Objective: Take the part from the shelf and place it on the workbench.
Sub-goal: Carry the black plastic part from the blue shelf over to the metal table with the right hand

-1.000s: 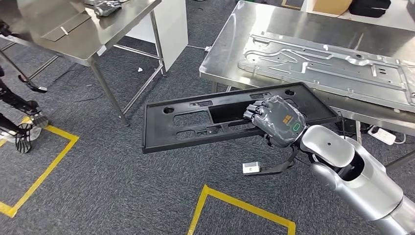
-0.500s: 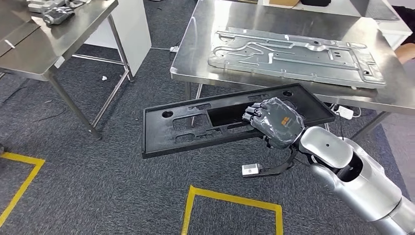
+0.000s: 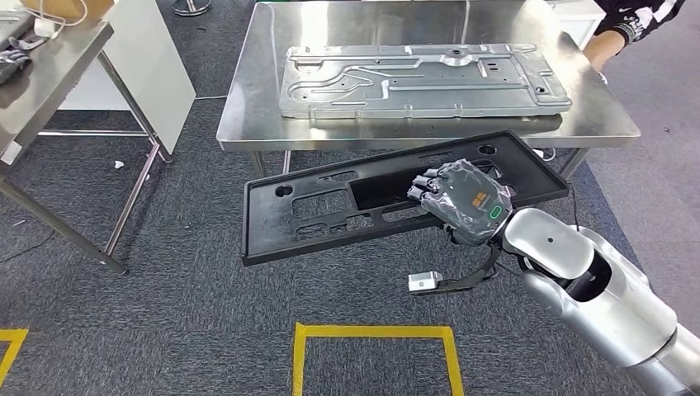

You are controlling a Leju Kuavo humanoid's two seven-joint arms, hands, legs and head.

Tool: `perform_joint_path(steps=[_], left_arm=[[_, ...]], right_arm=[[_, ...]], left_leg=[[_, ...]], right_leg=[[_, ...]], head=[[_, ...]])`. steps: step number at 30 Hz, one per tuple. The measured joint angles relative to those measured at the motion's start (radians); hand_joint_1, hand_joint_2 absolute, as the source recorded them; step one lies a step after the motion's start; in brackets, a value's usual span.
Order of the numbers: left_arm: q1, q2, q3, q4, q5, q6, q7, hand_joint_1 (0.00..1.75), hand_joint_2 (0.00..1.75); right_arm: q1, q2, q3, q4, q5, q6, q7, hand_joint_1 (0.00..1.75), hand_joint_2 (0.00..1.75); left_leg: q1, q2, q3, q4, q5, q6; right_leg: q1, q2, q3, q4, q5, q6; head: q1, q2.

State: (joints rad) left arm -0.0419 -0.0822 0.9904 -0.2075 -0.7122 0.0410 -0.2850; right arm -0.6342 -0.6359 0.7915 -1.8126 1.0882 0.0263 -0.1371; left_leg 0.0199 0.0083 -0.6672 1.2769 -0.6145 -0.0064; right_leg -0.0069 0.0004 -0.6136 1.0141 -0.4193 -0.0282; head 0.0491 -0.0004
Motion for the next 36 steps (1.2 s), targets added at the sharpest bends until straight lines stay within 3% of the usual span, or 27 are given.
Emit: perform_joint_path(steps=[2,5,7,10,14,18,25,36], left_arm=[[0.001,0.0,0.001,0.0,0.0,0.0,0.0,0.0,1.75],[0.002,0.001,0.002,0.0,0.0,0.0,-0.001,0.0,1.75],[0.003,0.001,0.003,0.0,0.0,0.0,-0.001,0.0,1.75],[0.001,0.001,0.003,0.0,-0.001,0.0,-0.002,0.0,1.75],[0.001,0.0,0.013,0.0,-0.005,0.002,-0.003,0.0,1.75],[0.0,0.0,0.018,0.0,-0.007,0.004,-0.003,0.0,1.75],[-0.001,-0.001,0.023,0.0,-0.008,0.01,-0.003,0.0,1.75],[-0.001,-0.001,0.035,0.0,-0.01,0.006,-0.006,0.0,1.75]], right_arm=[[0.0,0.002,0.008,0.001,0.003,0.0,-0.001,1.75,1.75],[-0.002,0.003,0.013,0.001,0.005,-0.001,0.001,1.75,1.75],[-0.004,0.003,0.014,0.002,0.005,-0.001,0.001,1.75,1.75],[-0.009,0.002,0.016,0.003,0.006,-0.001,0.002,1.75,1.75],[-0.027,0.002,0.028,0.009,0.007,-0.001,0.002,1.75,1.75],[-0.034,0.003,0.036,0.013,0.007,-0.001,0.002,1.75,1.75],[-0.039,0.003,0.039,0.016,0.009,-0.001,0.002,1.75,1.75],[-0.034,0.007,0.039,0.022,-0.02,-0.001,0.012,1.75,1.75]], left_leg=[[0.0,-0.003,-0.029,0.02,0.027,0.002],[0.0,-0.007,0.028,-0.15,0.142,0.011],[0.0,-0.011,0.049,-0.209,0.169,0.015],[-0.002,-0.014,0.054,-0.219,0.162,0.017],[-0.007,-0.017,0.059,-0.232,0.162,0.017],[-0.007,-0.019,0.059,-0.232,0.161,0.02],[-0.009,-0.019,0.059,-0.231,0.159,0.024],[-0.011,-0.019,0.061,-0.232,0.158,0.026]], right_leg=[[0.002,0.015,0.001,0.007,-0.006,0.0],[0.002,0.028,0.004,0.023,-0.021,0.007],[0.002,0.031,0.004,0.029,-0.026,0.01],[0.006,0.034,-0.001,0.035,-0.029,0.015],[0.008,0.035,-0.001,0.033,-0.029,0.005],[0.007,0.033,0.003,0.028,-0.028,0.007],[0.005,0.033,0.004,0.025,-0.028,0.026],[0.002,0.033,0.003,0.024,-0.028,0.032]], head=[[0.0,0.0],[0.0,0.0],[0.0,0.0],[0.0,0.0],[0.001,0.0],[0.001,0.0],[0.001,0.0],[0.0,0.0]])
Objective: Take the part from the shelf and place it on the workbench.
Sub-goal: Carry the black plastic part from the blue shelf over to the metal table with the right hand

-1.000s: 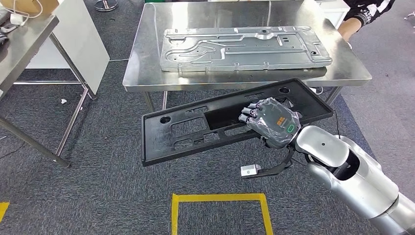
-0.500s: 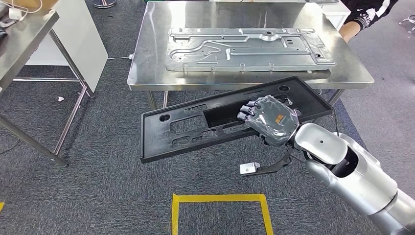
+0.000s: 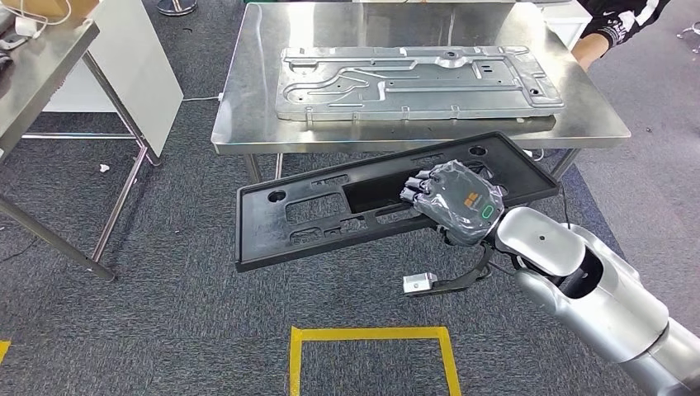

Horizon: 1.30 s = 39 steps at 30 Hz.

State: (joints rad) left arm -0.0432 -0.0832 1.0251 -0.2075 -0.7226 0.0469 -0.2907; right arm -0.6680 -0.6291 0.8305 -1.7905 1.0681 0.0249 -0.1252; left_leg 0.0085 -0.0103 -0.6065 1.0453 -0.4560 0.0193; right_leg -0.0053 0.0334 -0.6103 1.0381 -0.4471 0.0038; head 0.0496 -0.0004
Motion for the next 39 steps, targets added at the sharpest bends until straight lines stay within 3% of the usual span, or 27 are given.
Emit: perform_joint_path(steps=[4,7,9,11,12,13,14,16,18,19,22,24,27,32,39], left_arm=[[-0.001,0.0,0.005,0.0,-0.005,-0.001,0.0,0.0,1.75],[-0.003,-0.003,0.007,0.0,-0.007,-0.001,0.0,0.0,1.75],[-0.002,-0.005,0.008,0.0,-0.008,-0.001,0.0,0.0,1.75],[-0.001,-0.005,0.008,0.0,-0.008,-0.001,0.0,0.0,1.75],[-0.001,-0.005,0.008,0.0,-0.008,-0.001,0.0,0.0,1.75],[-0.002,-0.005,0.008,0.0,-0.008,-0.001,0.001,0.0,1.75],[-0.002,-0.005,0.008,0.0,-0.008,-0.002,0.002,0.0,1.75],[-0.003,-0.005,0.008,0.0,-0.008,-0.003,0.003,0.0,1.75],[-0.004,-0.004,0.009,0.0,-0.008,-0.003,0.003,0.0,1.75],[-0.004,-0.004,0.009,0.0,-0.008,-0.003,0.003,0.0,1.75],[-0.003,-0.004,0.009,0.0,-0.008,-0.003,0.004,0.0,1.75],[-0.004,-0.004,0.01,0.0,-0.008,-0.002,0.004,0.0,1.75],[-0.004,-0.004,0.011,0.0,-0.009,-0.001,0.005,0.0,1.75],[-0.004,-0.005,0.012,0.0,-0.009,-0.001,0.006,0.0,1.75],[-0.004,-0.005,0.014,0.0,-0.011,-0.002,0.007,0.0,1.75]], right_arm=[[0.005,0.002,0.0,0.002,0.0,-0.001,0.001,1.75,1.75],[0.007,0.001,0.0,0.002,0.0,-0.003,0.002,1.75,1.75],[0.008,0.001,0.0,0.002,0.0,-0.004,0.003,1.75,1.75],[0.011,0.001,0.0,0.002,0.001,-0.005,0.003,1.75,1.75],[0.014,0.001,0.0,0.002,0.005,-0.005,0.002,1.75,1.75],[0.015,0.002,0.0,0.003,0.013,-0.005,0.001,1.75,1.75],[0.016,0.001,0.0,0.003,0.022,-0.005,0.0,1.75,1.75],[0.014,0.001,0.0,0.004,0.036,-0.006,-0.001,1.75,1.75],[0.012,0.001,0.001,0.005,0.041,-0.007,-0.001,1.75,1.75],[0.013,0.001,0.001,0.005,0.042,-0.008,-0.001,1.75,1.75],[0.013,0.002,0.002,0.005,0.042,-0.008,-0.002,1.75,1.75],[0.011,0.002,0.002,0.006,0.042,-0.008,-0.002,1.75,1.75],[0.01,0.002,0.003,0.006,0.042,-0.008,-0.002,1.75,1.75],[0.009,0.002,0.004,0.006,0.042,-0.008,-0.003,1.75,1.75],[-0.003,0.002,0.007,0.008,0.043,-0.004,-0.004,1.75,1.75]], left_leg=[[-0.003,0.001,0.001,0.0,0.0,0.005],[0.006,0.013,0.014,-0.023,0.01,0.019],[0.012,0.028,0.023,-0.038,0.016,0.026],[0.013,0.039,0.027,-0.041,0.014,0.027],[0.014,0.044,0.028,-0.04,0.012,0.024],[0.016,0.047,0.03,-0.039,0.009,0.02],[0.019,0.05,0.032,-0.036,0.005,0.015],[0.025,0.055,0.037,-0.027,-0.005,0.0],[0.023,0.056,0.037,-0.019,-0.013,-0.016],[0.021,0.055,0.036,-0.018,-0.015,-0.018],[0.02,0.054,0.038,-0.023,-0.014,0.004],[0.02,0.054,0.042,-0.03,-0.011,0.009],[0.022,0.054,0.046,-0.038,-0.007,0.0],[0.027,0.054,0.049,-0.043,-0.005,-0.036],[0.026,0.054,0.048,-0.04,-0.007,-0.042]], right_leg=[[-0.003,0.002,0.0,-0.002,0.002,0.006],[-0.002,0.003,-0.005,0.011,-0.009,0.014],[-0.006,-0.011,-0.045,0.096,-0.056,0.02],[-0.014,-0.021,-0.113,0.222,-0.107,0.03],[-0.019,-0.024,-0.136,0.262,-0.114,0.035],[-0.025,-0.027,-0.14,0.263,-0.101,0.04],[-0.031,-0.031,-0.122,0.224,-0.07,0.045],[-0.036,-0.043,-0.051,0.085,-0.005,0.054],[-0.034,-0.046,-0.013,0.008,0.014,0.049],[-0.032,-0.045,-0.012,0.004,0.01,0.045],[-0.034,-0.04,-0.013,0.0,0.013,0.035],[-0.031,-0.038,-0.013,0.0,0.01,0.029],[-0.027,-0.038,-0.012,0.001,0.008,0.022],[-0.022,-0.04,-0.014,0.004,0.006,0.018],[-0.021,-0.04,-0.011,0.003,0.006,0.018]], head=[[0.0,0.0],[0.001,0.0],[0.003,0.0],[0.004,0.0],[0.004,0.0],[0.004,0.0],[0.004,0.0],[0.004,0.0],[0.003,0.0],[0.003,0.0],[0.002,0.0],[0.002,0.0],[0.002,0.0],[0.002,0.0],[0.002,0.0]])
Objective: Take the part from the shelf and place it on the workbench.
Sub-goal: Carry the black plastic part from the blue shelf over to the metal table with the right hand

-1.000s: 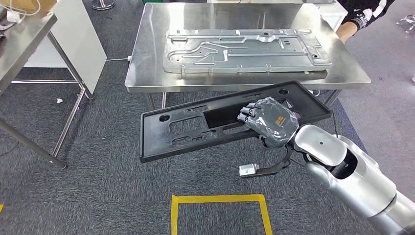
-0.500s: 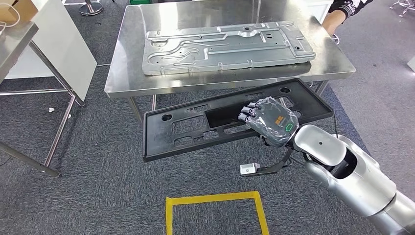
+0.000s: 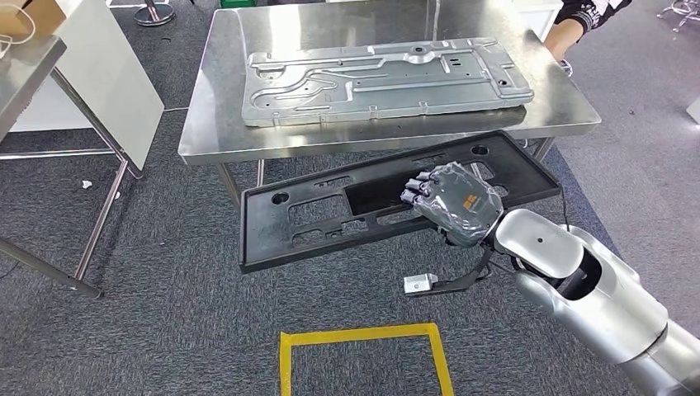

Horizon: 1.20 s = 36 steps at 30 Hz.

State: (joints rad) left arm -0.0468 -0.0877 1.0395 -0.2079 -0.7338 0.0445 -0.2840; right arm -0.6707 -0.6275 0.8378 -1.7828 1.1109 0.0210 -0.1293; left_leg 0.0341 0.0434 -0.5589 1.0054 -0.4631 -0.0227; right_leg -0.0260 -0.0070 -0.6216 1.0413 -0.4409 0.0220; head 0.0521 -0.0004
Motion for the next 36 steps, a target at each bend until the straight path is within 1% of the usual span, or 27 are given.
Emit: perform_joint_path(steps=[3,8,10,12,13,14,16,17,18,19,20,21,22,23,24,25,26,27,28,29,30,31,32,33,34,35,36], left_arm=[[0.0,0.0,0.001,0.0,-0.001,0.0,0.006,0.0,1.75],[0.0,0.0,0.008,0.0,-0.004,0.001,0.013,0.0,1.75],[-0.001,0.0,0.013,0.0,-0.006,0.002,0.016,0.0,1.75],[-0.002,-0.001,0.016,0.0,-0.007,0.004,0.018,0.0,1.75],[-0.002,-0.002,0.017,0.0,-0.008,0.005,0.019,0.0,1.75],[-0.002,-0.003,0.018,0.0,-0.009,0.006,0.02,0.0,1.75],[0.0,-0.004,0.019,0.0,-0.011,0.008,0.022,0.0,1.75],[0.0,-0.005,0.019,0.0,-0.011,0.008,0.023,0.0,1.75],[0.001,-0.005,0.019,0.0,-0.011,0.008,0.025,0.0,1.75],[0.002,-0.006,0.02,0.0,-0.011,0.008,0.026,0.0,1.75],[0.002,-0.007,0.02,0.0,-0.012,0.008,0.026,0.0,1.75],[0.004,-0.008,0.02,0.0,-0.012,0.008,0.026,0.0,1.75],[0.005,-0.008,0.021,0.0,-0.013,0.007,0.026,0.0,1.75],[0.004,-0.008,0.021,0.0,-0.014,0.007,0.025,0.0,1.75],[0.004,-0.008,0.022,0.0,-0.014,0.006,0.024,0.0,1.75],[0.003,-0.008,0.023,0.0,-0.014,0.004,0.021,0.0,1.75],[0.002,-0.009,0.023,0.0,-0.014,0.002,0.019,0.0,1.75],[0.0,-0.01,0.023,0.0,-0.015,0.001,0.018,0.0,1.75],[-0.002,-0.012,0.023,0.0,-0.015,0.0,0.017,0.0,1.75],[-0.004,-0.012,0.023,0.0,-0.016,0.0,0.017,0.0,1.75],[-0.004,-0.012,0.024,0.0,-0.016,0.0,0.017,0.0,1.75],[-0.003,-0.012,0.025,0.0,-0.017,0.0,0.017,0.0,1.75],[-0.002,-0.012,0.025,0.0,-0.017,-0.001,0.018,0.0,1.75],[-0.001,-0.012,0.026,0.0,-0.017,-0.001,0.018,0.0,1.75],[0.0,-0.012,0.026,0.0,-0.017,-0.002,0.018,0.0,1.75],[0.001,-0.012,0.026,0.0,-0.017,-0.002,0.019,0.0,1.75],[0.001,-0.012,0.026,0.0,-0.017,-0.002,0.02,0.0,1.75]], right_arm=[[-0.014,0.0,0.003,0.001,0.0,0.015,-0.006,1.75,1.75],[-0.044,0.0,0.011,0.004,-0.013,0.037,-0.009,1.75,1.75],[-0.053,0.0,0.015,0.005,-0.016,0.04,-0.01,1.75,1.75],[-0.059,0.001,0.02,0.008,-0.017,0.042,-0.011,1.75,1.75],[-0.062,0.001,0.022,0.01,-0.018,0.043,-0.011,1.75,1.75],[-0.066,0.002,0.024,0.012,-0.018,0.044,-0.011,1.75,1.75],[-0.07,0.002,0.028,0.014,-0.019,0.044,-0.01,1.75,1.75],[-0.07,0.002,0.03,0.017,-0.019,0.045,-0.01,1.75,1.75],[-0.07,0.002,0.034,0.019,-0.019,0.045,-0.01,1.75,1.75],[-0.069,0.002,0.038,0.022,-0.019,0.046,-0.01,1.75,1.75],[-0.069,0.002,0.04,0.024,-0.019,0.046,-0.01,1.75,1.75],[-0.069,0.002,0.042,0.026,-0.019,0.046,-0.01,1.75,1.75],[-0.069,0.001,0.043,0.028,-0.019,0.046,-0.009,1.75,1.75],[-0.069,0.001,0.044,0.03,-0.019,0.046,-0.008,1.75,1.75],[-0.068,0.0,0.047,0.032,-0.019,0.046,-0.007,1.75,1.75],[-0.067,0.0,0.05,0.033,-0.02,0.047,-0.007,1.75,1.75],[-0.066,-0.002,0.052,0.034,-0.02,0.047,-0.007,1.75,1.75],[-0.066,-0.002,0.054,0.034,-0.02,0.046,-0.006,1.75,1.75],[-0.067,-0.003,0.056,0.034,-0.02,0.046,-0.006,1.75,1.75],[-0.069,-0.003,0.057,0.034,-0.02,0.046,-0.006,1.75,1.75],[-0.07,-0.003,0.058,0.033,-0.02,0.046,-0.006,1.75,1.75],[-0.07,-0.003,0.06,0.034,-0.02,0.047,-0.006,1.75,1.75],[-0.069,-0.003,0.062,0.034,-0.02,0.047,-0.006,1.75,1.75],[-0.068,-0.003,0.064,0.034,-0.02,0.047,-0.006,1.75,1.75],[-0.068,-0.003,0.065,0.035,-0.021,0.047,-0.006,1.75,1.75],[-0.069,-0.003,0.066,0.035,-0.021,0.047,-0.006,1.75,1.75],[-0.069,-0.003,0.067,0.035,-0.021,0.047,-0.006,1.75,1.75]], left_leg=[[-0.001,0.0,-0.001,0.004,-0.002,0.001],[-0.004,0.0,-0.009,0.016,-0.013,0.017],[-0.004,0.0,-0.009,0.007,-0.018,0.027],[0.001,-0.002,0.01,-0.013,-0.022,0.042],[0.004,-0.002,0.023,-0.02,-0.025,0.048],[0.006,-0.003,0.036,-0.024,-0.023,0.051],[0.007,-0.002,0.05,-0.025,-0.029,0.05],[0.008,-0.002,0.058,-0.025,-0.034,0.047],[0.01,-0.002,0.068,-0.024,-0.041,0.042],[0.014,-0.002,0.08,-0.024,-0.049,0.036],[0.019,-0.003,0.094,-0.023,-0.059,0.028],[0.023,-0.002,0.106,-0.021,-0.07,0.019],[0.025,-0.002,0.118,-0.016,-0.081,0.01],[0.024,-0.001,0.124,-0.013,-0.091,-0.001],[0.022,0.001,0.128,-0.012,-0.099,-0.01],[0.021,0.002,0.132,-0.01,-0.1,-0.018],[0.021,0.003,0.127,-0.003,-0.096,-0.026],[0.024,-0.001,0.115,0.022,-0.085,-0.03],[0.026,-0.008,0.09,0.066,-0.075,-0.031],[0.026,-0.016,0.054,0.125,-0.076,-0.03],[0.023,-0.025,0.012,0.189,-0.096,-0.025],[0.018,-0.029,-0.029,0.244,-0.129,-0.021],[0.013,-0.032,-0.063,0.281,-0.163,-0.016],[0.007,-0.033,-0.088,0.295,-0.181,-0.01],[0.0,-0.034,-0.099,0.281,-0.17,-0.001],[-0.006,-0.035,-0.097,0.24,-0.133,0.01],[-0.015,-0.035,-0.084,0.18,-0.08,0.024]], right_leg=[[-0.003,0.0,0.002,-0.002,0.001,0.001],[-0.01,-0.001,0.004,-0.005,0.002,0.009],[-0.01,-0.001,0.008,0.0,0.013,0.018],[-0.01,-0.001,0.004,0.015,0.018,0.027],[-0.01,0.0,-0.006,0.033,0.01,0.03],[-0.012,0.002,-0.026,0.068,-0.008,0.032],[-0.014,0.005,-0.092,0.18,-0.052,0.039],[-0.016,0.005,-0.128,0.23,-0.066,0.042],[-0.018,0.005,-0.151,0.252,-0.068,0.044],[-0.021,0.004,-0.157,0.236,-0.056,0.046],[-0.025,0.001,-0.145,0.187,-0.031,0.05],[-0.029,-0.007,-0.125,0.117,0.014,0.055],[-0.028,-0.016,-0.112,0.063,0.05,0.057],[-0.024,-0.023,-0.104,0.029,0.078,0.049],[-0.021,-0.027,-0.104,0.015,0.093,0.037],[-0.015,-0.026,-0.108,0.022,0.085,0.021],[-0.014,-0.021,-0.106,0.023,0.08,0.006],[-0.015,-0.017,-0.102,0.021,0.074,-0.004],[-0.013,-0.012,-0.095,0.018,0.069,-0.012],[-0.011,-0.007,-0.086,0.014,0.063,-0.02],[-0.008,-0.003,-0.076,0.009,0.058,-0.028],[-0.004,0.002,-0.066,0.006,0.051,-0.034],[0.002,0.007,-0.057,0.005,0.045,-0.039],[0.007,0.013,-0.049,0.005,0.038,-0.043],[0.014,0.018,-0.041,0.006,0.032,-0.046],[0.02,0.022,-0.032,0.007,0.026,-0.048],[0.025,0.024,-0.024,0.007,0.02,-0.049]], head=[[0.0,0.0],[0.0,0.0],[0.0,0.0],[0.001,0.0],[0.001,0.0],[0.002,0.0],[0.002,0.0],[0.002,0.0],[0.001,0.0],[0.001,0.0],[0.001,0.0],[0.002,0.0],[0.001,0.0],[0.0,0.0],[0.0,0.0],[-0.001,0.0],[-0.001,0.0],[-0.001,0.0],[-0.002,0.0],[-0.002,0.0],[-0.002,0.0],[-0.002,0.0],[-0.002,0.0],[-0.002,0.0],[-0.002,0.0],[-0.002,0.0],[-0.002,0.0]])
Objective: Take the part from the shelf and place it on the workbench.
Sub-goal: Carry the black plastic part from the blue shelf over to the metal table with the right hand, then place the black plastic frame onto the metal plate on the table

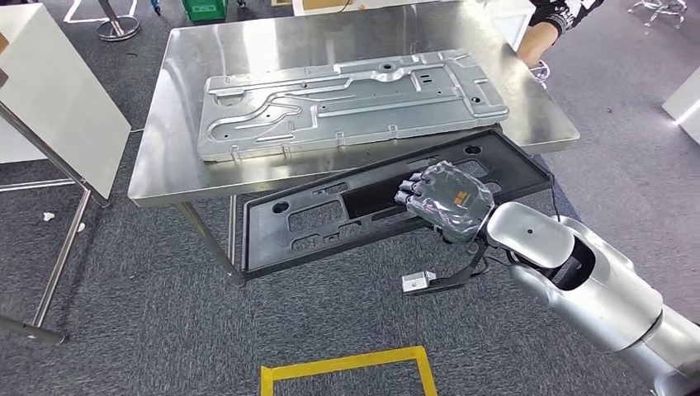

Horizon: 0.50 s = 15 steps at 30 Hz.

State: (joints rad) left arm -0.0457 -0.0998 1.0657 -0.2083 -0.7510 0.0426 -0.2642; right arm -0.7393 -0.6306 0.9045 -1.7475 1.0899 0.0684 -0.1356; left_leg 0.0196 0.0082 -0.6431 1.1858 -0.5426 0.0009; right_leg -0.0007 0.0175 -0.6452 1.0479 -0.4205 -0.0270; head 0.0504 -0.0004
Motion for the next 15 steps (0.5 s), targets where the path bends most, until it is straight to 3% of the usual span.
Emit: perform_joint_path(steps=[1,3,4,8,12,15], left_arm=[[-0.001,0.002,0.0,0.0,0.0,0.0,0.002,0.0,1.75],[-0.003,0.004,0.001,0.0,-0.001,0.002,0.008,0.0,1.75],[-0.004,0.004,0.001,0.0,-0.002,0.003,0.011,0.0,1.75],[0.0,0.004,0.003,0.0,-0.003,0.004,0.015,0.0,1.75],[0.0,0.004,0.006,0.0,-0.008,0.006,0.015,0.0,1.75],[0.0,0.003,0.009,0.0,-0.015,0.007,0.015,0.0,1.75]], right_arm=[[-0.001,0.0,0.001,0.0,0.0,0.0,0.0,1.75,1.75],[-0.002,0.0,0.003,0.002,-0.001,0.001,0.0,1.75,1.75],[-0.003,0.0,0.005,0.003,-0.001,0.002,0.0,1.75,1.75],[-0.002,0.0,0.01,0.007,-0.003,0.002,0.0,1.75,1.75],[-0.003,0.0,0.011,0.009,-0.004,0.002,0.001,1.75,1.75],[-0.003,0.0,0.014,0.011,-0.006,0.002,0.001,1.75,1.75]], left_leg=[[-0.008,0.0,0.013,-0.057,0.044,0.016],[-0.021,-0.001,0.03,-0.135,0.082,0.036],[-0.023,-0.001,0.033,-0.148,0.082,0.037],[-0.026,-0.007,0.04,-0.163,0.099,0.016],[-0.027,-0.011,0.04,-0.162,0.096,0.022],[-0.029,-0.012,0.04,-0.158,0.09,0.034]], right_leg=[[0.004,0.002,0.007,0.0,-0.004,0.0],[0.005,0.005,0.009,-0.001,-0.008,0.006],[0.004,0.006,0.008,-0.001,-0.009,0.01],[0.003,0.002,0.009,-0.006,-0.009,0.009],[0.001,-0.001,0.015,-0.013,-0.009,0.015],[-0.004,-0.001,0.018,-0.018,-0.008,0.028]], head=[[0.001,0.0],[0.002,0.0],[0.002,0.0],[0.003,0.0],[0.003,0.0],[0.003,0.0]])
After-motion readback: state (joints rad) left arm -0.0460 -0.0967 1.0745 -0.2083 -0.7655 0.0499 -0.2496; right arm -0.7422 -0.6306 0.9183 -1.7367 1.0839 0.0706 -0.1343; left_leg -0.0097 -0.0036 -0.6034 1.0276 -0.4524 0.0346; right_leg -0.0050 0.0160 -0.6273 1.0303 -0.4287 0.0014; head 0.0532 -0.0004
